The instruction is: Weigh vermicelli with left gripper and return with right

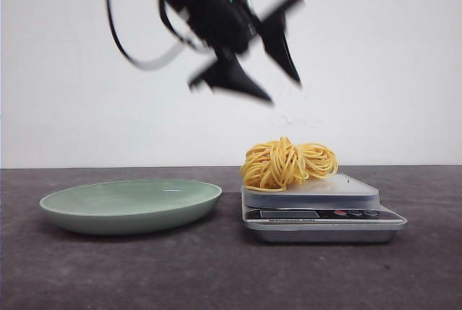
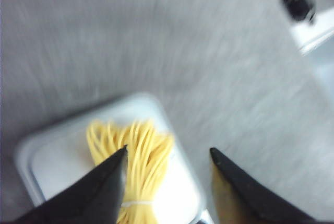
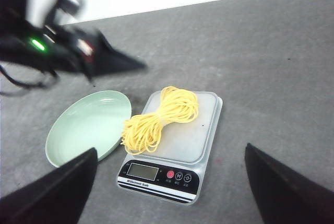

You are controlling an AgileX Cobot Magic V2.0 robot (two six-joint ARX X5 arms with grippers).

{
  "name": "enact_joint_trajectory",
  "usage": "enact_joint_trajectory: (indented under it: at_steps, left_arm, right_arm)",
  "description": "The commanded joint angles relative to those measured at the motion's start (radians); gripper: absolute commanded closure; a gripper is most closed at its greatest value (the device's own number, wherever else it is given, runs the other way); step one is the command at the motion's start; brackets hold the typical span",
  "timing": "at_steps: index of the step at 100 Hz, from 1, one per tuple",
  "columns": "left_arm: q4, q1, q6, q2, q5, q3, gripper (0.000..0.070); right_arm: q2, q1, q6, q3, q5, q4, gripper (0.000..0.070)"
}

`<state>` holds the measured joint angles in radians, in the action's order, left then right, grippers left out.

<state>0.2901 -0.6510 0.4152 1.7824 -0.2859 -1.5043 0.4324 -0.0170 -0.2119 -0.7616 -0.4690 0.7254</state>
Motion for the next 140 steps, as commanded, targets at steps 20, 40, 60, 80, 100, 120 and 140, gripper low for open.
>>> enact_joint_trajectory:
  at_steps: [20,40,60,80,100,120,140]
  left_arm:
    - [0.155,0.006,-0.193,-0.301,0.128,-0.030,0.0379]
    - [0.407,0.003,-0.247,-0.525,0.290,-0.030,0.0381]
    - [0.632,0.002,-0.258,-0.700,0.418,-0.030,0.0382]
    - [0.752,0.002,-0.234,-0.856,0.453,-0.022,0.0383]
    - [0.803,0.002,-0.167,-1.027,0.487,0.055,0.0387]
    - [0.839,0.002,-0.071,-1.227,0.492,0.213,0.0388]
    - [0.839,0.003,-0.006,-1.381,0.492,0.382,0.0388]
  right_arm:
    - [0.003,-0.002,0.013,-0.015,-0.022,-0.005,0.0147]
    - [0.003,-0.010,0.004,-0.015,-0.059,-0.005,0.0148]
    - [0.026,-0.034,-0.016,-0.015,-0.058,-0.013,0.0148]
    - [0.127,-0.085,-0.026,-0.023,-0.057,-0.029,0.0147]
    - [0.277,-0.176,-0.048,-0.079,-0.026,-0.082,0.0147]
    - [0.469,-0.311,-0.113,-0.192,0.052,-0.092,0.0147]
    - [0.692,-0.426,-0.148,-0.324,0.114,-0.085,0.0135]
